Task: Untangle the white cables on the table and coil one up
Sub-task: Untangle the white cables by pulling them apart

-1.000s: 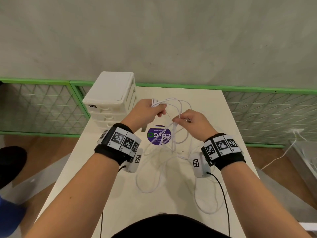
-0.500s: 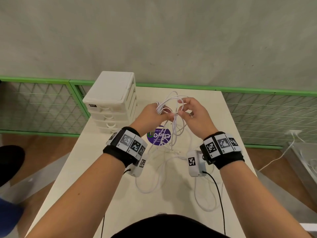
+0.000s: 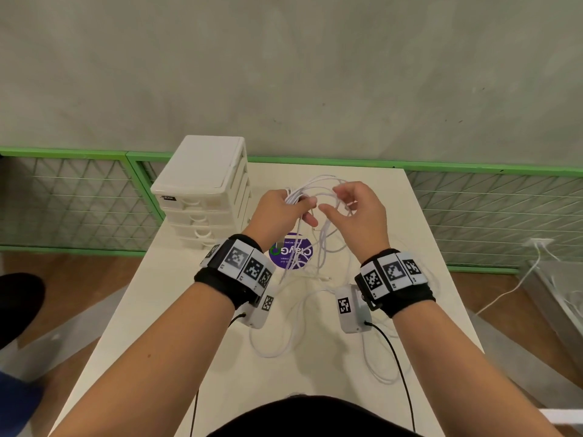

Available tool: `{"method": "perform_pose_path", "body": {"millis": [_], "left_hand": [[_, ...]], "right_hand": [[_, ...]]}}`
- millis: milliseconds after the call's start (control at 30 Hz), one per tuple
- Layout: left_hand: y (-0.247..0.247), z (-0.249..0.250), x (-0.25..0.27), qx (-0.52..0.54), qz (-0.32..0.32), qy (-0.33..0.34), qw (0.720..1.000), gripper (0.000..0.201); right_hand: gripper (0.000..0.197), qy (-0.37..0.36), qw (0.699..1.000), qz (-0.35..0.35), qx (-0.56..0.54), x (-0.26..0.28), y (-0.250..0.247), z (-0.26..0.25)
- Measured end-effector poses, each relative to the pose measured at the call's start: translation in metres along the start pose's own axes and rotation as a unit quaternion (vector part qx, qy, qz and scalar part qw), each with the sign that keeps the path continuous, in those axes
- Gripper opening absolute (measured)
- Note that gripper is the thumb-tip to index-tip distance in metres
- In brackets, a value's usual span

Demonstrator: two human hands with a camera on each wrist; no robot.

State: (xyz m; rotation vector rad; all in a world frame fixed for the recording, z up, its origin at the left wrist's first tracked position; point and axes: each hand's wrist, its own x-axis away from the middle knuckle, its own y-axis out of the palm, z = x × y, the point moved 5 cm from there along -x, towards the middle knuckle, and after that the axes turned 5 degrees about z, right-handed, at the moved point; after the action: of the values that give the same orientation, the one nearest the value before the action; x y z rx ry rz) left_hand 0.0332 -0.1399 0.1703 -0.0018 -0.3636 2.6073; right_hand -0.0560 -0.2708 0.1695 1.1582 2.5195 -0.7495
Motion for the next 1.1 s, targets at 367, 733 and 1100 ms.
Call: {"method": "perform_pose_path", "body": {"millis": [367, 733, 1100], "left_hand": [[0.0, -0.003, 0.003, 0.033, 0.028, -0.02, 0.999, 0.023], [-0.031, 0.005, -0.006, 0.018, 0.168, -0.002, 0.986, 0.022], [-0.07, 0.009, -0.016, 0.136, 0.219, -0.019, 0.966, 0.016]], "right_hand": [[0.024, 0.048, 0.992, -0.114, -0.026, 0.028, 0.015, -0.004], [0.022, 0.069, 0.957, -0.278, 0.041, 0.042, 0.025, 0.032], [0.013, 0.247, 0.883, -0.254, 0.306, 0.063, -0.045, 0.152]]}}
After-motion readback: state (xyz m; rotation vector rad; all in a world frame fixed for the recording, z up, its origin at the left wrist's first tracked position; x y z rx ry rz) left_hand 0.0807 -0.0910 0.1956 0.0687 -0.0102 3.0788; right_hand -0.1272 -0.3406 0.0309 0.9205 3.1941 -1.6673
